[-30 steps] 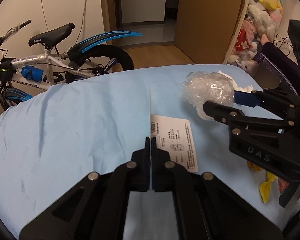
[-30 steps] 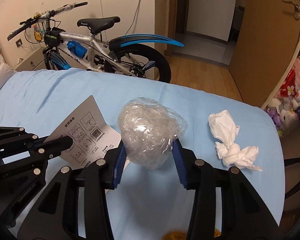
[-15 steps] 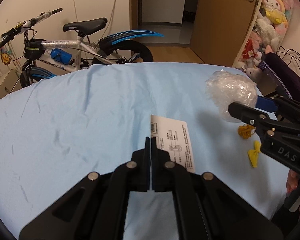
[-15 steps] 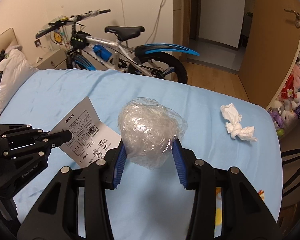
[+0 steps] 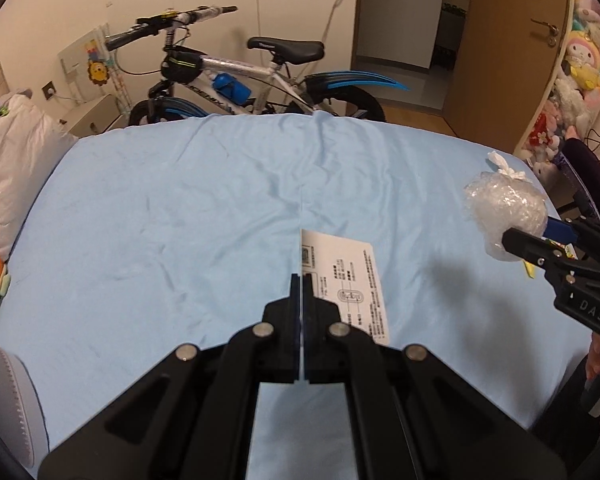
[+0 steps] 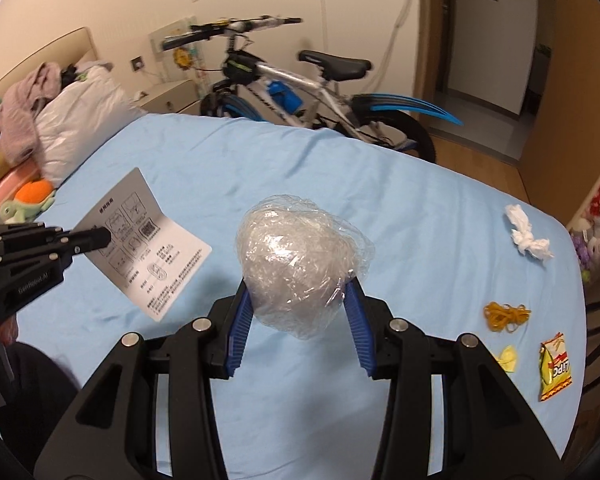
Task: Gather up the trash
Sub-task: 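Carry the leaflet and plastic wrap to the grey bin and release both inside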
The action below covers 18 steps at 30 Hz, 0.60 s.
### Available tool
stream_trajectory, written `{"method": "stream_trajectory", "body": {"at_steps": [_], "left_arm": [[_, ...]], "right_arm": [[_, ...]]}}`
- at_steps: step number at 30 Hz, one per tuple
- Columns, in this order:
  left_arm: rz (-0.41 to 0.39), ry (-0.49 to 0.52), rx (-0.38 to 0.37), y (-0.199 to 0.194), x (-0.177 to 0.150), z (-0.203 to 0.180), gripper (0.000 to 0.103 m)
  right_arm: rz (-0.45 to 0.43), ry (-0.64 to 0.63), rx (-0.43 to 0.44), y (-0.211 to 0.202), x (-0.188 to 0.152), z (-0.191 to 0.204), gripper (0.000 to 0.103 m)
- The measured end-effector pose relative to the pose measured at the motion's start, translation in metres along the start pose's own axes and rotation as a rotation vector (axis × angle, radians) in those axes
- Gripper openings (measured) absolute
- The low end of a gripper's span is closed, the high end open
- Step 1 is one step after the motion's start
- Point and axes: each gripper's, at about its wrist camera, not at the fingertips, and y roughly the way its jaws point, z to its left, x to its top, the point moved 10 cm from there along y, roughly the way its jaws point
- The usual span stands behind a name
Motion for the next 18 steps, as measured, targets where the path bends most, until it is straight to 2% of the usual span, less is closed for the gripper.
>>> {"method": "stream_trajectory", "body": {"at_steps": [9, 18], "left_arm": [[-0.051, -0.125, 0.141, -0.083, -0.035, 0.11, 0.001], [-0.056, -0.245, 0.294, -0.157, -0.08, 0.206, 0.001]], "right_arm": [[-0.037, -0.145, 0.116, -0.027, 0.013, 0.119, 0.042], [-0.049, -0.297, 0.292, -0.038, 0.026, 0.248, 0.042]]}}
